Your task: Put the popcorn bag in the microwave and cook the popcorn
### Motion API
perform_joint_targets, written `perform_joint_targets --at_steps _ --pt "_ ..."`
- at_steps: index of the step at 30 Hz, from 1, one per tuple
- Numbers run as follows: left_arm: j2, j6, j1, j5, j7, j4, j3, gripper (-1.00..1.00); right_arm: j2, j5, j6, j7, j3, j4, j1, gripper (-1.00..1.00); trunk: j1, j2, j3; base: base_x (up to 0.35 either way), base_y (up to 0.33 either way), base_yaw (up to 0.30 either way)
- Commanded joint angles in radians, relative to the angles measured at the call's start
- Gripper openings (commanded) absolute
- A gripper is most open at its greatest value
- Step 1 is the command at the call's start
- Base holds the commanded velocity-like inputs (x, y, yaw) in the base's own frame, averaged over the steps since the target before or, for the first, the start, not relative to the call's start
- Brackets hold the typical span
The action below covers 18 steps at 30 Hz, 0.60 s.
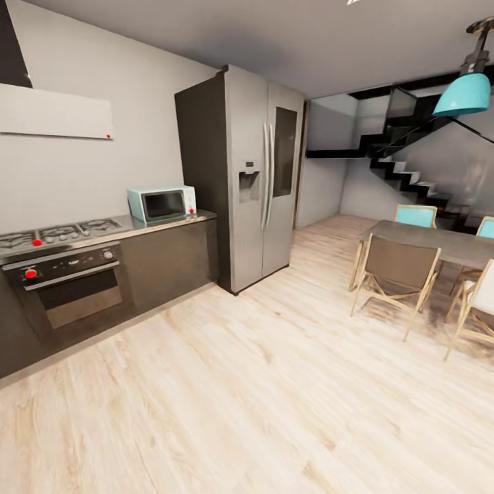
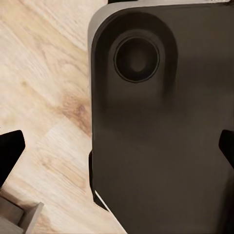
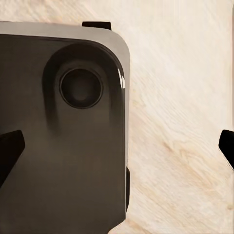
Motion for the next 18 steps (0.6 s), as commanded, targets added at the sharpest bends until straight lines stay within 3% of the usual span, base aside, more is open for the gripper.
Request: perform_joint_targets --at_steps 1,18 --pt "0.0 0.0 0.0 0.001 0.0 -0.001 0.01 1.0 0.0 0.0 0.0 -0.002 0.0 0.0 0.0 1.0 0.001 0.0 -0.001 0.34 0.0 0.0" --pt "0.001 0.0 0.0 0.001 0.001 -0.001 0.019 1.0 0.0 0.0 0.0 -0.002 0.0 0.0 -0.001 1.0 0.001 0.0 -0.001 0.34 0.0 0.085"
